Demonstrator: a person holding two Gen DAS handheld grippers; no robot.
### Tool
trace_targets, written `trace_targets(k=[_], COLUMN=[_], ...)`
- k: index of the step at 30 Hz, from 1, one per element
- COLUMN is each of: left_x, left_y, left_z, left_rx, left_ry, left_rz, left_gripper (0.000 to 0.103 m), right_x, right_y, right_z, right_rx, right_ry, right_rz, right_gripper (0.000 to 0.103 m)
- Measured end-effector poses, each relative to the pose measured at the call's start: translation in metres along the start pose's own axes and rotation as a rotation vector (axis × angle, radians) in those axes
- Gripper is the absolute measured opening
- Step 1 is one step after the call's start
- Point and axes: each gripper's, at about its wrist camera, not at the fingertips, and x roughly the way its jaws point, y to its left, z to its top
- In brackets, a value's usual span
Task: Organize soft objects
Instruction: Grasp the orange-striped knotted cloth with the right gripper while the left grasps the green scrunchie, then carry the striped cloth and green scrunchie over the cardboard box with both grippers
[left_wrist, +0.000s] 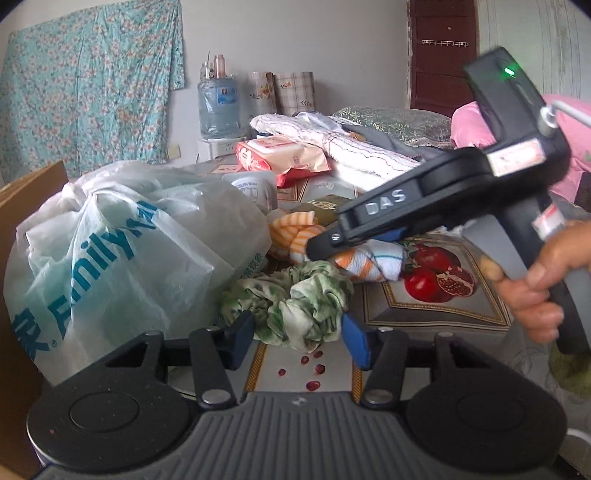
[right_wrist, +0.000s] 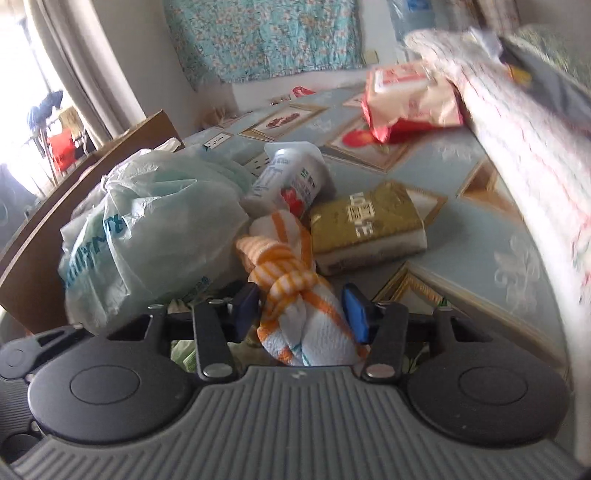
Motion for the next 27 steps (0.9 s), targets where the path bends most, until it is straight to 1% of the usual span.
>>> trace_targets(k=[2,4,5,6,9,11,13,15,16,19,23,25,27], left_x=[0.0,0.001,0.002,0.004,0.009,0.012,0.013,0.012,0.011,0.006,-0.009,-0.02,-0.034], left_y=[0.002,0.003,0.004,0.004,0.004,0.004,0.004,0.003,0.004,0.003,0.002,0.005,0.007], left_z=[0.0,0.001,0.002,0.002,0.003,0.002,0.0,-0.001,-0.001,-0.002,-0.001,0.003,0.008], left_rx=[-0.005,-0.012,-0.015,-0.013,-0.014,-0.013,-0.009,-0.006,-0.012,-0.015,-0.002,-0.005,0.0], left_ry=[0.0,0.003,0.007,0.017,0.037,0.046,0.044,0.037,0.035,0.023,-0.005,-0.021,-0.052], left_rz=[-0.003,-0.011,-0.018,-0.026,-0.026,-0.017,0.003,0.009,0.003,-0.012,-0.028,-0.048,-0.056], left_gripper=[0.053,0.054,0.056,0.06,0.06,0.057,0.044,0.036,0.034,0.03,0.03,0.03,0.03], right_x=[-0.009,-0.015,-0.018,-0.021,-0.025,-0.025,-0.025,-0.024,-0.024,-0.025,-0.036,-0.046,-0.058], right_y=[-0.005,-0.008,-0.008,-0.007,-0.003,-0.001,-0.002,-0.002,-0.002,-0.007,-0.009,-0.005,0.003], right_z=[-0.006,-0.014,-0.019,-0.023,-0.032,-0.036,-0.038,-0.039,-0.039,-0.044,-0.054,-0.056,-0.054], right_rx=[0.05,0.096,0.112,0.122,0.148,0.162,0.185,0.204,0.216,0.274,0.35,0.371,0.364], right_ry=[0.001,0.006,0.009,0.012,0.016,0.017,0.021,0.027,0.028,0.021,-0.004,-0.02,-0.046], right_rz=[-0.007,0.009,0.017,0.024,0.041,0.058,0.083,0.111,0.123,0.172,0.232,0.251,0.272], right_gripper=[0.042,0.042,0.042,0.042,0.042,0.042,0.042,0.041,0.04,0.038,0.037,0.037,0.037])
